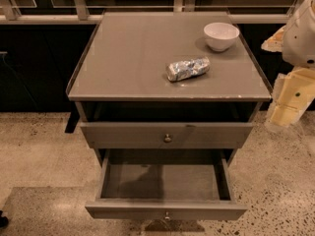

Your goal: Close middle drawer

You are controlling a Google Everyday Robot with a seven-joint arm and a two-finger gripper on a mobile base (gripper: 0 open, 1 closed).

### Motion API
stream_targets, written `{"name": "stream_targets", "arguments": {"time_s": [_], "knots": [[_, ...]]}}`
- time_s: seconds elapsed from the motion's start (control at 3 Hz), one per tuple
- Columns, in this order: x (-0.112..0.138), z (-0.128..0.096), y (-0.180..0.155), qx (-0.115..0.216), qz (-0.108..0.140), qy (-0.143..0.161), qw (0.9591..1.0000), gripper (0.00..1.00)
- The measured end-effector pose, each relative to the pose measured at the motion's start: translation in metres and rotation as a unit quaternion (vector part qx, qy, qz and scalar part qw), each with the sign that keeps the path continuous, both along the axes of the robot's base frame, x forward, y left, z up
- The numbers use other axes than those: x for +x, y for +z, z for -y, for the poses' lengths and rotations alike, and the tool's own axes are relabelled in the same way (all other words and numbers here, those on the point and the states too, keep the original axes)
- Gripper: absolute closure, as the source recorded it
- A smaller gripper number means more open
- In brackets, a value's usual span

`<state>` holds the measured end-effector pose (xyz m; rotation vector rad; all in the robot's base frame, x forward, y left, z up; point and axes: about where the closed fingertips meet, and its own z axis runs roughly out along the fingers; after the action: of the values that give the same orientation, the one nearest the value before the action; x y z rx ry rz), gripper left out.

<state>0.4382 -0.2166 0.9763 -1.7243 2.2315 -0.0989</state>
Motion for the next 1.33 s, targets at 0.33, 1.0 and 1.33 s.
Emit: {"name": "stream_targets", "arguments": {"time_s": [0.33, 1.0, 1.33], "knots": [[0.0, 0.001, 0.0, 0.005, 0.009, -0.006, 0.9999, 0.0], [-0.036, -0.022, -0.098, 0.117, 0.011, 0.035, 0.9925, 0.0], [-0.045, -0.063, -0.202, 0.24, -0.036, 0.028, 0.9696, 0.0]]}}
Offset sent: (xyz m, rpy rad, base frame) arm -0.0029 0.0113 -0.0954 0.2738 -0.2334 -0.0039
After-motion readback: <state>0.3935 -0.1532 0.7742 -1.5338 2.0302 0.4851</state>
